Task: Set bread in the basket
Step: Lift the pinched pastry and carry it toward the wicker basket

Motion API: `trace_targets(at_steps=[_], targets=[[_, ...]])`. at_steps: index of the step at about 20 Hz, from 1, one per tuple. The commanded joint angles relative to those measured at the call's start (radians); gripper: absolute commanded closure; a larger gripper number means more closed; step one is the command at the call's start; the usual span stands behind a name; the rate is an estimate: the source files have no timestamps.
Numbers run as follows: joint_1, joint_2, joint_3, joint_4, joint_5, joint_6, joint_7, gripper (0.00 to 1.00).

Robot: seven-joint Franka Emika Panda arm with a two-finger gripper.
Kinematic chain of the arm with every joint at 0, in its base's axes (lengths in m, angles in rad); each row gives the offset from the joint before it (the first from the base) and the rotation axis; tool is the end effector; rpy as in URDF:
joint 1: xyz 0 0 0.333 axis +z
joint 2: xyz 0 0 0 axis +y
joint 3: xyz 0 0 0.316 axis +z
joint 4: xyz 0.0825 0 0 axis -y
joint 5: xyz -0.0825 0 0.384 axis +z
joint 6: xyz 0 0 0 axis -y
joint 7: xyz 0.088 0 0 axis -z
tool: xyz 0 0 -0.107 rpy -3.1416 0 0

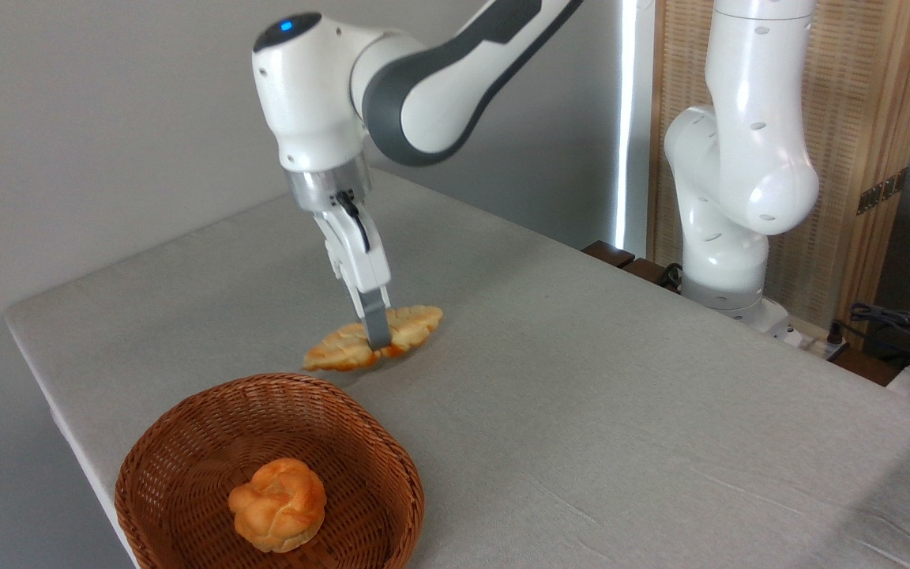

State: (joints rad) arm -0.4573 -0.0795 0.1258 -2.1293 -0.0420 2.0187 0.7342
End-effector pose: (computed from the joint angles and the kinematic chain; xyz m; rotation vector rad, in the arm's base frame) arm 0.4918 -0.1710 0.4408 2.6745 -1.5446 -0.0335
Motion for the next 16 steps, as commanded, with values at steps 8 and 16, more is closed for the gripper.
trace_targets(at_steps=[8,16], targets=[[0.005,-0.023,0.081,0.2,-0.006,-0.016,0.011,0.71],[0.006,0.043,0.172,0.198,-0.041,0.284,0.011,0.65]])
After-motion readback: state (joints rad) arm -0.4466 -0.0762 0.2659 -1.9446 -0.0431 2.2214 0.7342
